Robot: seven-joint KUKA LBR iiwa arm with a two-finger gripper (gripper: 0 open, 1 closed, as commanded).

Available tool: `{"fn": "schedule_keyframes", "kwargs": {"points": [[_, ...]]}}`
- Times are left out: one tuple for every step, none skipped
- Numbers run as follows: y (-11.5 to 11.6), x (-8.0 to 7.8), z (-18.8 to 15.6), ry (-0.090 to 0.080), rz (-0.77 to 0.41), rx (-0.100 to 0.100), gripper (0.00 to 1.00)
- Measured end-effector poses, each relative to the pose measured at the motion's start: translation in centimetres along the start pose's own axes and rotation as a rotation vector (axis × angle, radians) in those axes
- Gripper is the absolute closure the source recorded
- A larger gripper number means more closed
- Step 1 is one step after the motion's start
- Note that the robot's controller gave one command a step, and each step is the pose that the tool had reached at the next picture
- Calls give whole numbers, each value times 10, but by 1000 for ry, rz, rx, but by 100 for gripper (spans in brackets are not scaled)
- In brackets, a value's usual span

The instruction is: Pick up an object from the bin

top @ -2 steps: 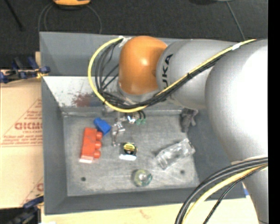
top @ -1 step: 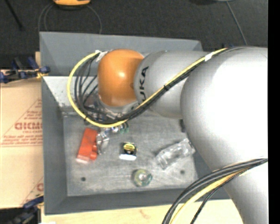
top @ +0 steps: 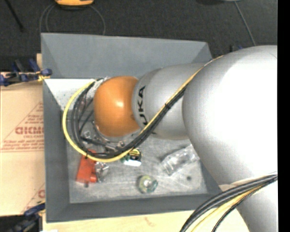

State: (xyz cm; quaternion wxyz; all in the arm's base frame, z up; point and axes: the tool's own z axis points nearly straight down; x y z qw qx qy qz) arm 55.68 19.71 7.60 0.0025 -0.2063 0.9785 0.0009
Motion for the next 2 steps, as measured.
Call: {"fn": "schedule_keyframes", "kwargs": {"points": [[-1,-2,-1,-5,5,-1,100],[3,-15,-147,-6,-259,3,100]]}}
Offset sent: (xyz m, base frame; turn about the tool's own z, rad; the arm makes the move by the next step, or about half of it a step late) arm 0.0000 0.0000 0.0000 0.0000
